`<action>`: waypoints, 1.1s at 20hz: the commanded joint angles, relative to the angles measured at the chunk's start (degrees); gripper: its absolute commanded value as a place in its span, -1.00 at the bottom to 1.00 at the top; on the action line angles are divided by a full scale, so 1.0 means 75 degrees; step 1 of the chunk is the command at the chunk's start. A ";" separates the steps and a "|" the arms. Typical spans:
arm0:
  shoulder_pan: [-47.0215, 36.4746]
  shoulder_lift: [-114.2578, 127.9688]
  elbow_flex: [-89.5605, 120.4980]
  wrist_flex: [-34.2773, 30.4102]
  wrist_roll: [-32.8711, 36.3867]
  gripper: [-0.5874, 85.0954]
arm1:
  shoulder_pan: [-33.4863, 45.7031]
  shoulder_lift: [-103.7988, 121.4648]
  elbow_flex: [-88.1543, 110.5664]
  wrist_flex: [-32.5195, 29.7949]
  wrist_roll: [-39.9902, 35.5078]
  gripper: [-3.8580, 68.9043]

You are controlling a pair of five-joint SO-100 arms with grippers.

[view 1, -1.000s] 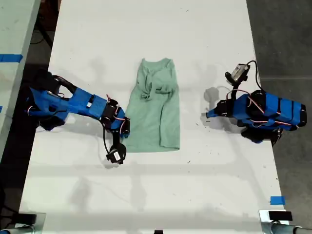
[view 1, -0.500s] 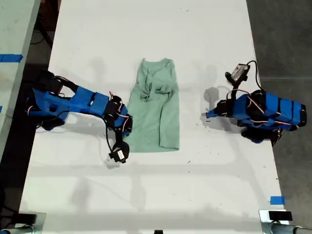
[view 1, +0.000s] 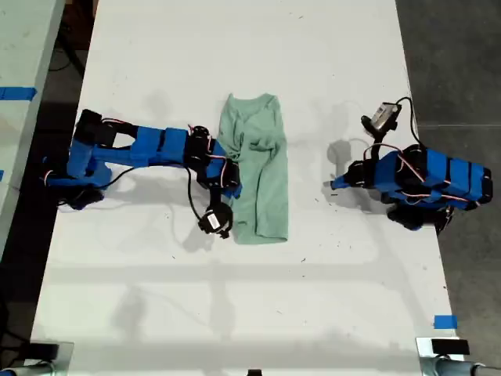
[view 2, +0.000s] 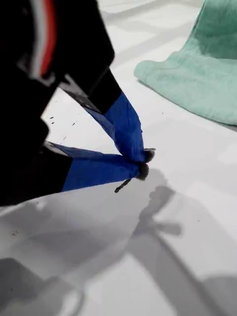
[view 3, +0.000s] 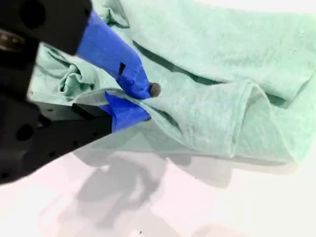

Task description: Fold t shirt

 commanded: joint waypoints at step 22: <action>0.0586 0.6316 0.3586 -0.0270 0.0141 -0.61 | 0.0070 0.0082 0.0398 -0.0023 -0.0152 -0.89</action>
